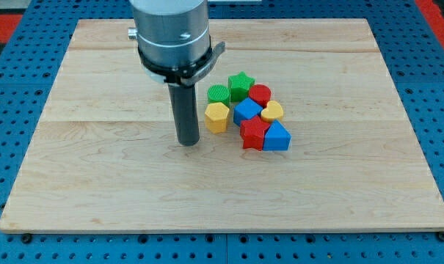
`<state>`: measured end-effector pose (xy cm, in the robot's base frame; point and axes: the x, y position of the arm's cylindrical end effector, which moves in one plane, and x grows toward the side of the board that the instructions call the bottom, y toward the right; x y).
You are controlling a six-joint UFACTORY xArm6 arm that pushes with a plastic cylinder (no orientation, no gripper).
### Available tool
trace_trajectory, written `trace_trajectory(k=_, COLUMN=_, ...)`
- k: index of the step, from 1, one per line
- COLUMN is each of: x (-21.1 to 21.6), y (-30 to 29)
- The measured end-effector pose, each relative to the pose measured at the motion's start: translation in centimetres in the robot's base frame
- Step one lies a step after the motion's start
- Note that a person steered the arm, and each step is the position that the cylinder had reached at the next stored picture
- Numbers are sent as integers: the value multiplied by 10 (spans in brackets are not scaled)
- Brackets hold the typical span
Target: Move arm to the bottom right of the board
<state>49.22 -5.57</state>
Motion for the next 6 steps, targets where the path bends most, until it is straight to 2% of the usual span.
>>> trace_trajectory(k=1, x=60, y=1)
trace_trajectory(k=2, x=81, y=43)
trace_trajectory(k=3, x=82, y=121)
trace_trajectory(k=4, x=82, y=169)
trace_trajectory(k=6, x=82, y=180)
